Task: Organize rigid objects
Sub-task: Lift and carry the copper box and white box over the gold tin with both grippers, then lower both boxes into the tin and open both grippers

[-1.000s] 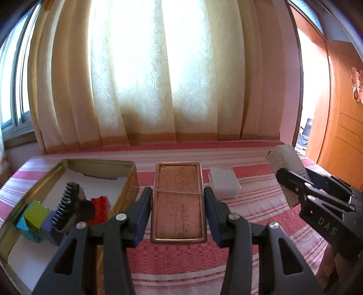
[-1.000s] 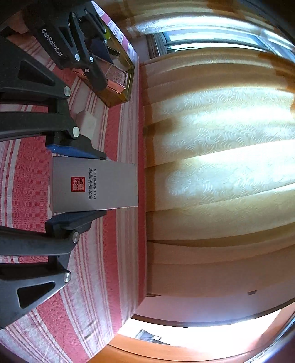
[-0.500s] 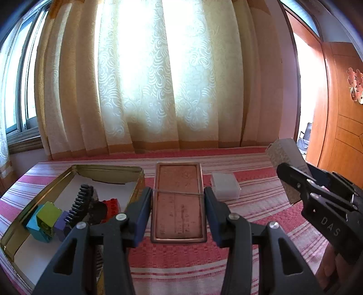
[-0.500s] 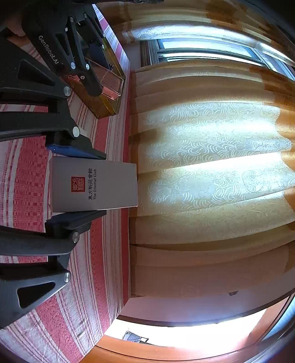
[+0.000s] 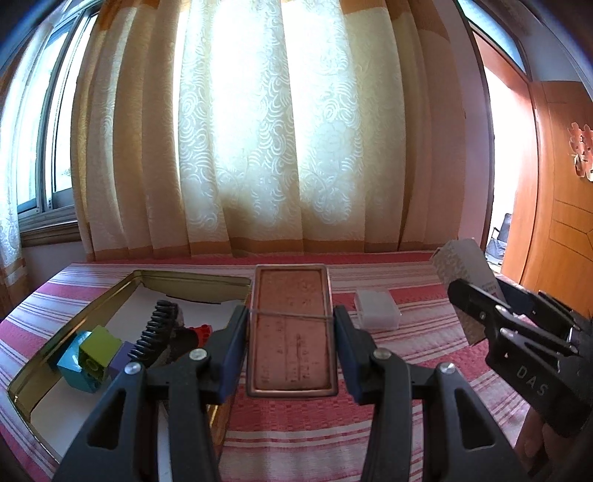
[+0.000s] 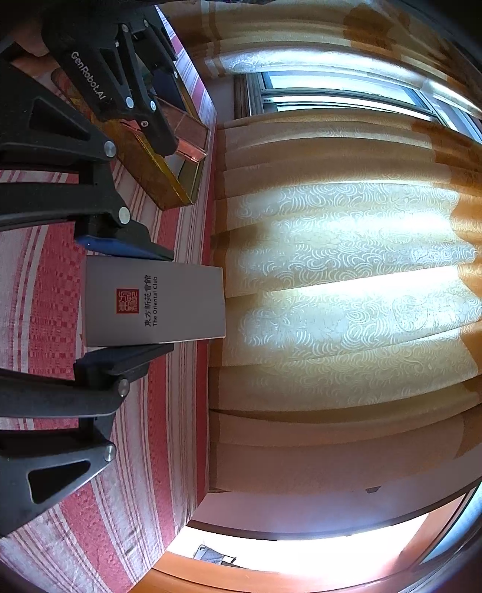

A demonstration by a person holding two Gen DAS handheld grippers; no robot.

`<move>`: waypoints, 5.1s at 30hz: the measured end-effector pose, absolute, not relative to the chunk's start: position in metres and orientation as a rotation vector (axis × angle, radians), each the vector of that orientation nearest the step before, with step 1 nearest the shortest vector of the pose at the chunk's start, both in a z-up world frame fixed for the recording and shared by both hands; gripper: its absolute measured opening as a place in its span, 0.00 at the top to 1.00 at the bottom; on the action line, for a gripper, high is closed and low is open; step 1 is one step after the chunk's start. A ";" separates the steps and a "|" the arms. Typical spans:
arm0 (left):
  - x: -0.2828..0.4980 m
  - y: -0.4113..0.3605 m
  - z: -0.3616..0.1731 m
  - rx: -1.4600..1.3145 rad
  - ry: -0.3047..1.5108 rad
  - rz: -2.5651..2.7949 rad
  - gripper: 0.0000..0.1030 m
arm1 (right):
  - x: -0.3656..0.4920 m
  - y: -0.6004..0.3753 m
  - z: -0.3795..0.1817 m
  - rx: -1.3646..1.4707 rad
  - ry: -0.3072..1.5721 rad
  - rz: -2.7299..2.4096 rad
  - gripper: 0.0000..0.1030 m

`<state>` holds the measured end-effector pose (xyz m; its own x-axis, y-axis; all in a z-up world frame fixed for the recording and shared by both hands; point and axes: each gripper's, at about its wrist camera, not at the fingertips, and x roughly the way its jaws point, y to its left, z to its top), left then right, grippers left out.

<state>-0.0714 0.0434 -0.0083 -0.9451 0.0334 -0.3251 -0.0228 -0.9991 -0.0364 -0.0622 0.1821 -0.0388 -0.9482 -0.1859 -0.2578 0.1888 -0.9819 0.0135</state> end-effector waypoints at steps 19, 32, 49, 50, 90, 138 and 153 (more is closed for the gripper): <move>-0.060 0.020 -0.007 -0.482 -0.118 3.091 0.56 | -0.052 0.157 -0.038 0.370 0.034 -2.911 0.58; -0.056 0.007 -0.009 -0.478 -0.187 3.084 0.56 | -0.048 0.140 -0.039 0.361 0.051 -2.880 0.58; -0.046 -0.011 -0.008 -0.462 -0.240 3.091 0.56 | -0.042 0.122 -0.039 0.349 0.063 -2.835 0.58; -0.046 -0.012 -0.008 -0.462 -0.240 3.094 0.56 | -0.042 0.121 -0.039 0.348 0.063 -2.833 0.58; -0.037 -0.056 -0.009 -0.462 -0.296 3.157 0.56 | -0.039 0.078 -0.040 0.338 0.096 -2.716 0.57; -0.029 -0.090 -0.011 -0.502 -0.261 3.228 0.56 | -0.043 0.029 -0.044 0.370 0.170 -2.608 0.57; -0.032 -0.106 -0.016 -0.586 -0.307 3.210 0.56 | -0.049 0.018 -0.045 0.391 0.196 -2.581 0.57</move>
